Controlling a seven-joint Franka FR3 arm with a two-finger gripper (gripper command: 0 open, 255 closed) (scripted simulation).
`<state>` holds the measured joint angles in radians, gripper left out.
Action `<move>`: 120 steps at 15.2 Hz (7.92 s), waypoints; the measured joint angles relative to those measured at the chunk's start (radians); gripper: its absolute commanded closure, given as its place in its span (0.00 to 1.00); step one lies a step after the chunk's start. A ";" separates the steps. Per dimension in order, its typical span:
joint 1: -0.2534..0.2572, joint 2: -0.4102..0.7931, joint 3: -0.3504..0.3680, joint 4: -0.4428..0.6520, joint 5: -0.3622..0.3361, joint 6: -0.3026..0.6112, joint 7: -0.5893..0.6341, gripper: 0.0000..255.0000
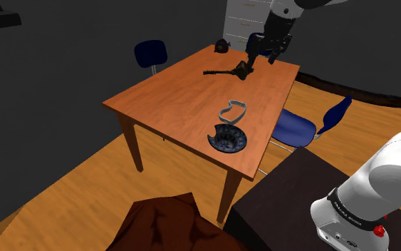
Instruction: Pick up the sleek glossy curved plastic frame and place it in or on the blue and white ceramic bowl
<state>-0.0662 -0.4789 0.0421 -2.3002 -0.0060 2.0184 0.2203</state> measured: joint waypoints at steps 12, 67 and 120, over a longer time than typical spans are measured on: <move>-0.060 0.409 -0.040 0.113 0.020 0.232 0.103 0.00; -0.165 1.196 -0.092 0.658 0.164 0.352 0.235 1.00; 0.105 0.648 0.021 -0.111 0.117 0.603 0.622 1.00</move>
<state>0.0392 0.1690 0.0627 -2.4111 0.1111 2.6216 0.8428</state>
